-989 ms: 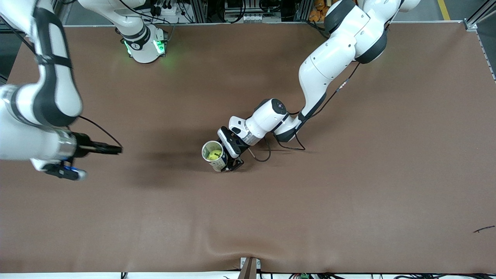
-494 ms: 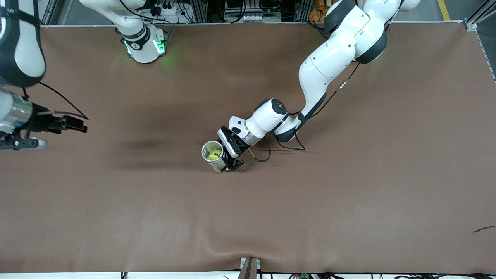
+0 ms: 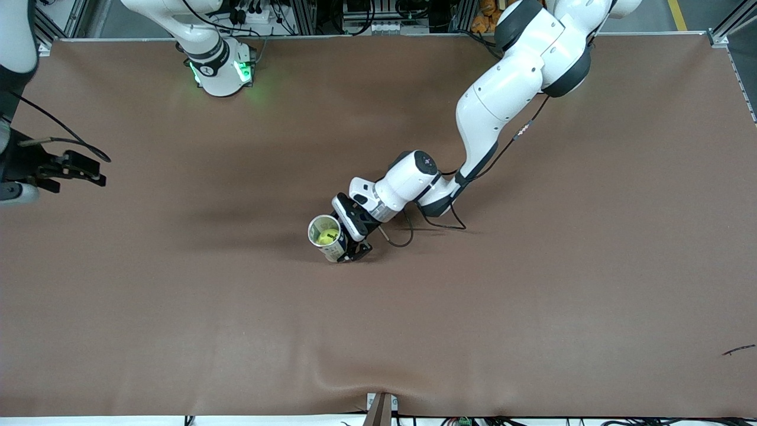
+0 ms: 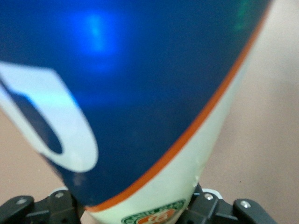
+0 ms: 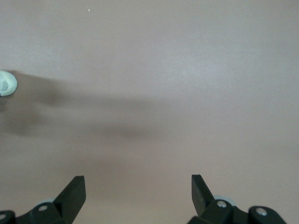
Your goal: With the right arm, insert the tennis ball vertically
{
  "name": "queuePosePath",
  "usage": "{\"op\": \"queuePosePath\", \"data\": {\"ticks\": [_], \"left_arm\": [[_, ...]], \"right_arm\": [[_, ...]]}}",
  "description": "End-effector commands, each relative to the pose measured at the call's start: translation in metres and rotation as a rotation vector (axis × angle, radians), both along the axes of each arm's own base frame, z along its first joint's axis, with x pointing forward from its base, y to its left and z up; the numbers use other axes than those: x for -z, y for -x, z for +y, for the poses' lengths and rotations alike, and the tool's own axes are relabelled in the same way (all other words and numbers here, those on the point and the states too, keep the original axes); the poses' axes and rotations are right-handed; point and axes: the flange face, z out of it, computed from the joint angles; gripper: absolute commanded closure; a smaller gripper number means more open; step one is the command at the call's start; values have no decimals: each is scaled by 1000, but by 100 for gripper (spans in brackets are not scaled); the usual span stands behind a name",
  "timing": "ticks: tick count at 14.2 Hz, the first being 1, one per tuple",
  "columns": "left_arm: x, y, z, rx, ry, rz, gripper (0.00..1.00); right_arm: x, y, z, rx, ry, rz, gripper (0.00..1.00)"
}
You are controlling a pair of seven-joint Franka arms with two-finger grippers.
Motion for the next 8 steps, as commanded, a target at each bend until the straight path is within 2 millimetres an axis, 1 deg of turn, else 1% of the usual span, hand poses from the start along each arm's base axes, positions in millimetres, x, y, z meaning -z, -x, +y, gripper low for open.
{"op": "queuePosePath", "data": {"ticks": [1, 2, 5, 6, 7, 8], "left_arm": [[-1, 1, -3, 0, 13, -18, 12], [-1, 1, -3, 0, 13, -18, 0], [0, 2, -2, -2, 12, -14, 0], [2, 0, 0, -3, 8, -14, 0], [5, 3, 2, -2, 2, -5, 0], [9, 5, 5, 0, -7, 5, 0]], "right_arm": [[-34, 6, 2, -15, 19, 14, 0], [-40, 8, 2, -13, 18, 21, 0], [-42, 15, -9, 22, 35, 60, 0], [-49, 16, -11, 63, 50, 56, 0], [-60, 17, -10, 109, 59, 47, 0], [-65, 20, -8, 146, 61, 65, 0]]}}
